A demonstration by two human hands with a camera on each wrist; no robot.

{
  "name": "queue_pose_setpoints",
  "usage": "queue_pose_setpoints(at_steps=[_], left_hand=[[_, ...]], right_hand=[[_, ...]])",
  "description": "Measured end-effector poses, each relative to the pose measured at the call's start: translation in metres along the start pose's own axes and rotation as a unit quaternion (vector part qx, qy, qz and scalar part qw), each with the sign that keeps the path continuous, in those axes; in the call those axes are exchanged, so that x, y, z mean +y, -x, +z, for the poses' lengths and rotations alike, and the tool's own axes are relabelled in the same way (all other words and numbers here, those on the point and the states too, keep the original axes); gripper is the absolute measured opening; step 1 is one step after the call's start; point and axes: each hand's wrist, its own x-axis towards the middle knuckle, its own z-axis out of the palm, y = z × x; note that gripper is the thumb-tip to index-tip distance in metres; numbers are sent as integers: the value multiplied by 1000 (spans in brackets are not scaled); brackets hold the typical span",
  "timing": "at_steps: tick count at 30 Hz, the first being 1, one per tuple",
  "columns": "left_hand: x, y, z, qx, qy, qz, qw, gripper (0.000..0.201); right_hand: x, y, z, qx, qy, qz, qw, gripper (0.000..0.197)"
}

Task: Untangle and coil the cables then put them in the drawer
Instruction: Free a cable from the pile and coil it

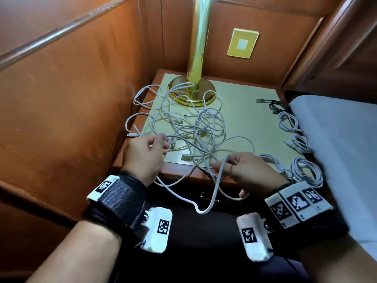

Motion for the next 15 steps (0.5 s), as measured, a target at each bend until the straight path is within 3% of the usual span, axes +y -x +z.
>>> queue_pose_setpoints(at_steps=[3, 5, 8, 10, 15], left_hand=[[0, 1, 2, 14, 3, 2, 1000, 38], [3, 3, 1, 16, 3, 7, 1000, 39], [8, 7, 1, 10, -13, 10, 1000, 37], [8, 8, 2, -2, -32, 11, 999, 34], [5, 6, -3, 17, -51, 7, 999, 31]], right_hand=[[-1, 8, -4, -103, 47, -33, 993, 22], [0, 9, -4, -96, 72, -62, 991, 14], [2, 3, -2, 65, 19, -117, 991, 18], [4, -1, -2, 162, -72, -162, 971, 24], [-1, -1, -6, 264, -193, -237, 915, 19]])
